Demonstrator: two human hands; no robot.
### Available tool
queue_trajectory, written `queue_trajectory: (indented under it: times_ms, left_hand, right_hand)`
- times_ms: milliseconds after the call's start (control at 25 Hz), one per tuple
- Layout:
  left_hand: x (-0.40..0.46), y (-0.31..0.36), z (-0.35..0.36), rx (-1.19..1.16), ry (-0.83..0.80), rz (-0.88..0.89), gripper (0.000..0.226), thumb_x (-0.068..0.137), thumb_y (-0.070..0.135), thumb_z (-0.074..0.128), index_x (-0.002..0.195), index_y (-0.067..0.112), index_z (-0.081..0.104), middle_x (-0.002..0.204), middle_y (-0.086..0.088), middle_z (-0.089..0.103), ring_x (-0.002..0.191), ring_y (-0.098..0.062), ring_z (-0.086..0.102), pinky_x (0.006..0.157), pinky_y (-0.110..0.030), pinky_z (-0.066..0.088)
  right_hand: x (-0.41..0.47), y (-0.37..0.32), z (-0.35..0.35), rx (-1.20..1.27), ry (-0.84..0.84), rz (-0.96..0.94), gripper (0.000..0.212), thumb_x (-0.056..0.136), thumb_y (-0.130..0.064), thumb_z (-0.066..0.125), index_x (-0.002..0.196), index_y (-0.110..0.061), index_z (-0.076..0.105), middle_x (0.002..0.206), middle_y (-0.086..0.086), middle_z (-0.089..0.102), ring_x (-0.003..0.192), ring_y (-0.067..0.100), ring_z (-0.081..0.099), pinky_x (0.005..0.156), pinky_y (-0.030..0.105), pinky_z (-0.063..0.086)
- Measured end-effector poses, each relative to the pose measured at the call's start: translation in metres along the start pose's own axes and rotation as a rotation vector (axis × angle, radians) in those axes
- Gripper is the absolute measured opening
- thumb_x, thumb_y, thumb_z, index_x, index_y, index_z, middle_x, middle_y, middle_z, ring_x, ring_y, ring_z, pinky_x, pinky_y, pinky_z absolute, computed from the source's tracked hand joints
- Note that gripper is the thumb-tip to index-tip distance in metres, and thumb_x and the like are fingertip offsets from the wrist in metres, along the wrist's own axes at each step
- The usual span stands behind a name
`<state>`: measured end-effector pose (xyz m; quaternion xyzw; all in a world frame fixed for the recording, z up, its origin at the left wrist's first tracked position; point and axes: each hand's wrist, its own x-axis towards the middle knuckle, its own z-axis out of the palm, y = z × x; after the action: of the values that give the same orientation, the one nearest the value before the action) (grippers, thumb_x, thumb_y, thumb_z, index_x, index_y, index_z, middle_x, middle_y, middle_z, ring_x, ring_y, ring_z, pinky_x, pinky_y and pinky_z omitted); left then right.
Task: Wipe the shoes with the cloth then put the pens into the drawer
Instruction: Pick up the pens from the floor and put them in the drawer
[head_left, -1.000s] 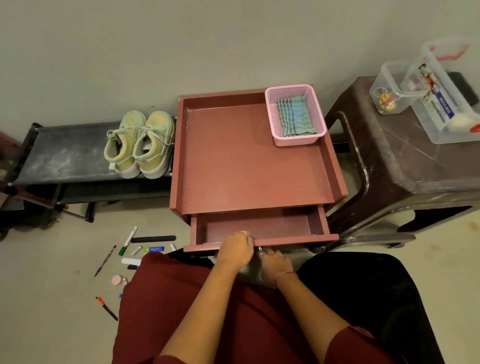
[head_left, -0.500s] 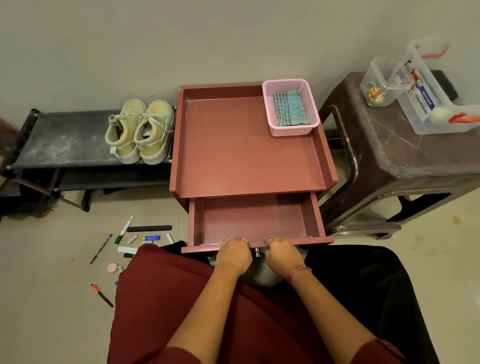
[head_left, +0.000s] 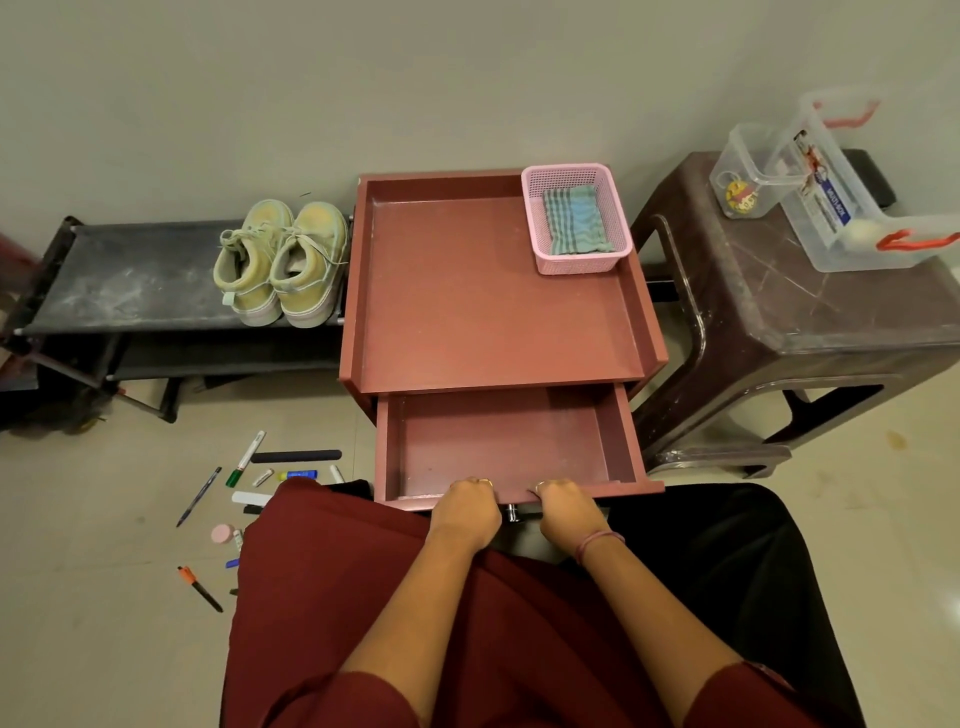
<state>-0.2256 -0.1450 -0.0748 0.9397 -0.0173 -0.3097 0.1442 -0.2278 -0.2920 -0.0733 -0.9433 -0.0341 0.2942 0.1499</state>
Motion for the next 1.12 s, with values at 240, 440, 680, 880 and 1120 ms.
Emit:
queue_trajectory:
  times_ms: [240,440,680,880,1120]
  left_hand:
    - [-0.005,0.001,0.003,0.008,-0.024,-0.001,0.033,0.088,0.004,0.041,0.116,0.000,0.058,0.122,-0.017,0.059,0.112,-0.033,0.056,0.093,-0.037,0.046]
    - [-0.013,0.005,0.000,0.086,-0.058,-0.003,0.033,0.089,0.005,0.041,0.118,-0.001,0.057,0.124,-0.019,0.059,0.113,-0.036,0.056,0.092,-0.038,0.045]
    - [-0.020,0.006,0.000,0.116,-0.112,0.000,0.035,0.089,0.007,0.040,0.119,0.000,0.057,0.124,-0.020,0.059,0.113,-0.037,0.056,0.093,-0.039,0.046]
    - [-0.020,0.006,-0.005,0.132,-0.187,0.008,0.036,0.090,0.009,0.040,0.121,0.000,0.057,0.128,-0.020,0.057,0.115,-0.037,0.055,0.092,-0.038,0.046]
    - [-0.004,-0.018,-0.018,-0.053,-0.243,0.027,0.035,0.090,0.006,0.036,0.114,-0.001,0.061,0.123,-0.022,0.060,0.110,-0.037,0.057,0.090,-0.037,0.046]
  right_hand:
    - [-0.005,0.001,-0.003,-0.035,-0.044,-0.005,0.045,0.082,0.010,0.038,0.118,-0.008,0.059,0.114,0.017,0.063,0.111,0.033,0.056,0.090,0.038,0.046]
    - [-0.007,0.007,0.006,-0.052,-0.106,0.017,0.045,0.083,0.006,0.042,0.119,-0.014,0.061,0.118,0.014,0.061,0.113,0.033,0.055,0.092,0.037,0.047]
    - [-0.008,0.012,0.012,-0.016,-0.185,0.037,0.041,0.086,-0.002,0.051,0.121,-0.021,0.062,0.124,0.009,0.059,0.117,0.030,0.052,0.098,0.035,0.045]
    - [-0.007,0.012,0.011,0.015,-0.213,0.062,0.042,0.085,0.003,0.048,0.118,-0.018,0.064,0.123,0.011,0.059,0.114,0.030,0.054,0.099,0.035,0.045]
    - [-0.005,0.008,0.005,0.017,-0.208,0.044,0.041,0.087,0.005,0.042,0.117,-0.014,0.064,0.125,0.012,0.059,0.120,0.029,0.050,0.102,0.035,0.040]
